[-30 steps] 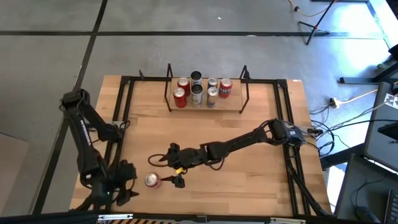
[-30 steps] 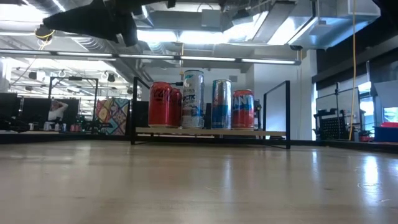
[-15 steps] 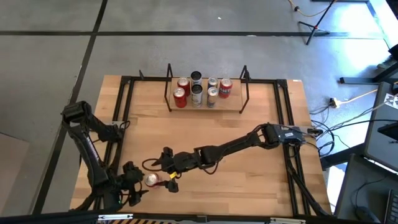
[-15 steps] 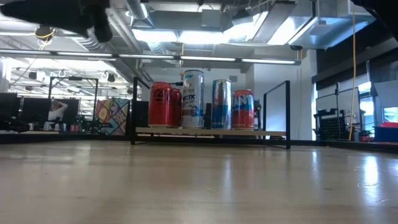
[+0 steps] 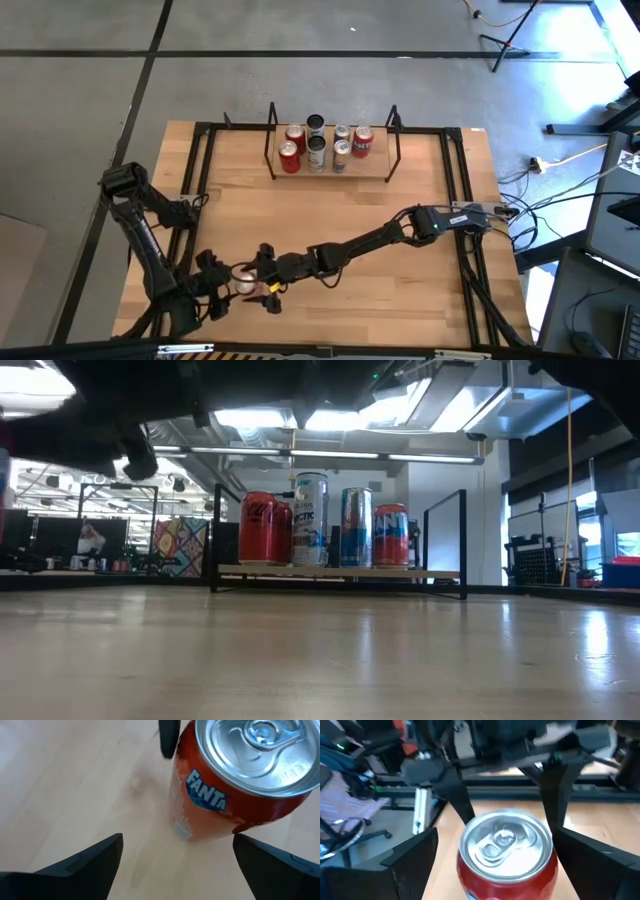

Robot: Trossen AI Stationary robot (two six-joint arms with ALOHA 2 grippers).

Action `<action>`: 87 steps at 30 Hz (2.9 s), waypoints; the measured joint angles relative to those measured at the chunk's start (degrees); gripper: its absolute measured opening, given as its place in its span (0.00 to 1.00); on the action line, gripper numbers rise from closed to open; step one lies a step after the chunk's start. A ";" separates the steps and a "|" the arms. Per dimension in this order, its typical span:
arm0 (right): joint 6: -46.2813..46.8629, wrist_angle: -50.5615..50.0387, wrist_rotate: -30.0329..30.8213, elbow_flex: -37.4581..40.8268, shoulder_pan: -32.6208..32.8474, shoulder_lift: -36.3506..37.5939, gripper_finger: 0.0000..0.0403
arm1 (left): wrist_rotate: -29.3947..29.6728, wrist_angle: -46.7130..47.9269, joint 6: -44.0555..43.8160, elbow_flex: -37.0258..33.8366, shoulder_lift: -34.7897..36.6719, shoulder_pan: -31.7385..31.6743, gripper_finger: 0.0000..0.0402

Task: Place canned beverage on shelf
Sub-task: Put the orange soda can on the shelf and align it with the other orange soda can

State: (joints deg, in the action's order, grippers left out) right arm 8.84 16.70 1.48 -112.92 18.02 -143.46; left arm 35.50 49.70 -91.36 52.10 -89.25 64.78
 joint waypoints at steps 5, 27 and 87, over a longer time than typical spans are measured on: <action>-0.56 -0.97 0.54 0.00 -0.11 -0.15 0.94 | 0.85 0.86 0.01 0.00 0.00 -0.72 0.91; 3.15 -7.78 6.48 0.20 -0.81 1.60 0.69 | -4.85 1.89 0.40 1.31 3.04 -0.80 0.91; -5.65 -53.00 18.03 42.85 -13.21 65.82 0.69 | -11.48 -17.83 25.58 1.68 15.50 -34.61 0.91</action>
State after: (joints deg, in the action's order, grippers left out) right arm 3.19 -36.30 19.51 -70.08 4.81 -77.65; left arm 24.02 31.86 -65.78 53.78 -73.76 30.16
